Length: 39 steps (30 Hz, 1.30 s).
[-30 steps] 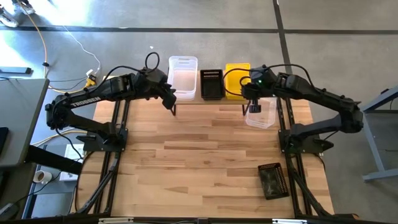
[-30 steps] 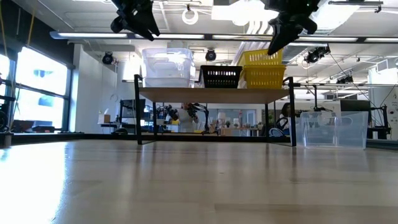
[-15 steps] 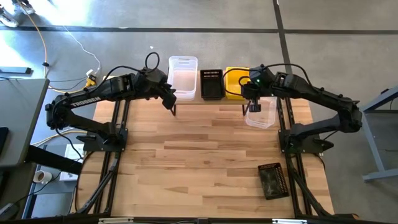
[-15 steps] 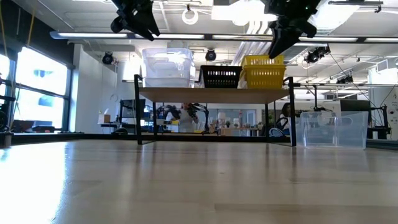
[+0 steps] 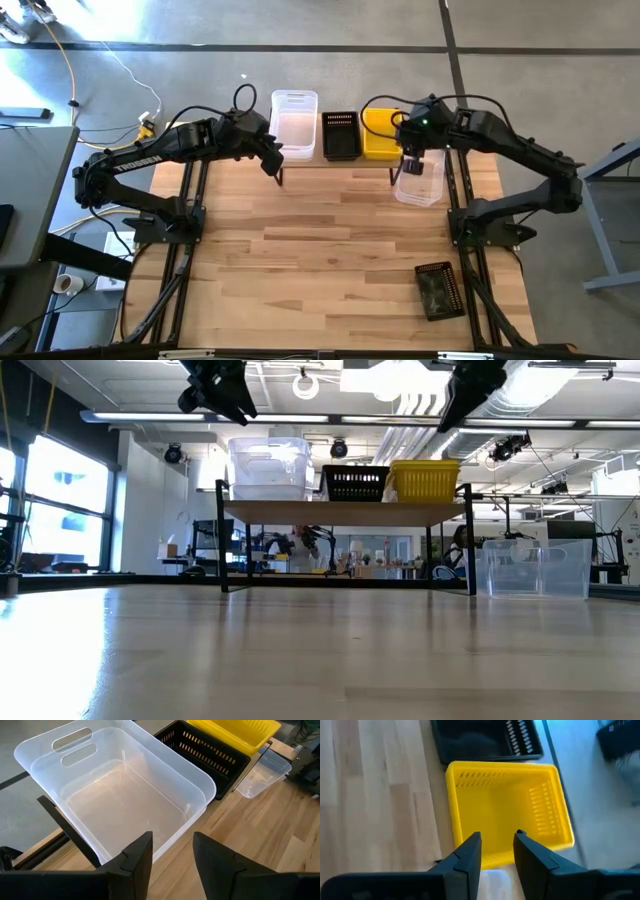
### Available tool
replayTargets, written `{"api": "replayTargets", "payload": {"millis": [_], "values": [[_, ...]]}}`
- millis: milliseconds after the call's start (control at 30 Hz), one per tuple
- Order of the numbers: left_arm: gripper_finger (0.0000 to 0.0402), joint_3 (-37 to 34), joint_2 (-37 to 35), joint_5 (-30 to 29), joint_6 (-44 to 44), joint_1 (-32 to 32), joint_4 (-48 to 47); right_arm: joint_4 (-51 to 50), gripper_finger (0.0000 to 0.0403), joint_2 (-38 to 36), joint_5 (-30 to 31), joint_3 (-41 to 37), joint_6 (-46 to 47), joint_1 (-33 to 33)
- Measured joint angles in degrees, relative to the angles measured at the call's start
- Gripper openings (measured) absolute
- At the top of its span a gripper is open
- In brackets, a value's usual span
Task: Stack baskets on shelf by color
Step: Stack the transparent bin on top of the transparent bin
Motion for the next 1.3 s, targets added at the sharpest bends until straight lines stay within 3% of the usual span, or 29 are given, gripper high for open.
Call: {"api": "replayTargets", "payload": {"millis": [400, 633, 833, 1067, 1300], "values": [[0.0131, 0.0, 0.0, 4.1, 5.0, 0.0, 0.0, -13.7, 0.0101, 0.0, -0.5, 7.6, 33.0, 6.7], [0.0131, 0.0, 0.0, 8.8, 8.4, 0.0, 0.0, -19.5, 0.0101, 0.0, -3.7, 5.9, 56.3, 13.0], [0.0131, 0.0, 0.0, 11.7, 11.0, -0.2, 0.0, -28.4, 0.0101, 0.0, -0.1, 3.7, 75.0, 15.8], [0.0131, 0.0, 0.0, 12.5, 13.1, -0.2, -0.1, -29.8, 0.0101, -0.6, 6.8, -0.6, 81.5, 13.1], [0.0131, 0.0, 0.0, 12.5, 13.1, -0.2, -0.2, -29.8, 0.0101, -4.2, 8.9, -8.0, 82.4, 2.6]]}}
